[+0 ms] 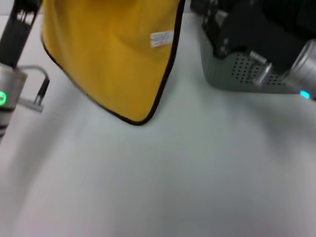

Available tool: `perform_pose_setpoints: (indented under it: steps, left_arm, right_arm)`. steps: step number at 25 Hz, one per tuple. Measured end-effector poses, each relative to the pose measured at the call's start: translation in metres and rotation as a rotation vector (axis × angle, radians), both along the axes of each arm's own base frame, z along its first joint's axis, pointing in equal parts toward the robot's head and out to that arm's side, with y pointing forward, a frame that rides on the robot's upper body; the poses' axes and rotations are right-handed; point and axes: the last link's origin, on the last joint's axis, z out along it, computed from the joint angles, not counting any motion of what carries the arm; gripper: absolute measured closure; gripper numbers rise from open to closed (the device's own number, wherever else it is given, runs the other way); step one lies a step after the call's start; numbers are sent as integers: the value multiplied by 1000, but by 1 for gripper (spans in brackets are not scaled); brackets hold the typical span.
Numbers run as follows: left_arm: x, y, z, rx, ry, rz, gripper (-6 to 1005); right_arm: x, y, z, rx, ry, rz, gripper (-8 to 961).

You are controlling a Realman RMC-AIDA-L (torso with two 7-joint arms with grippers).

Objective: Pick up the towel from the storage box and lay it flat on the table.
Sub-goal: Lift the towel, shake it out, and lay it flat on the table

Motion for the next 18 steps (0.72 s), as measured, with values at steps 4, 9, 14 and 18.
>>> perform_pose_setpoints:
  steps: [4, 9, 14, 18]
  left_arm:
    - [-16, -11, -10, -50, 43, 47, 946]
    - [-27, -19, -19, -85, 123, 69, 878]
    - [-35, -23, -27, -74, 204, 109, 813]
    - [-44, -23, -34, -101, 242, 165, 775]
  right_arm:
    - [-20, 4, 13, 64, -2, 50, 944]
    - [-41, 10, 29, 126, -3, 78, 944]
    - [-58, 13, 45, 175, -7, 113, 944]
    - [-66, 13, 56, 208, -26, 135, 945]
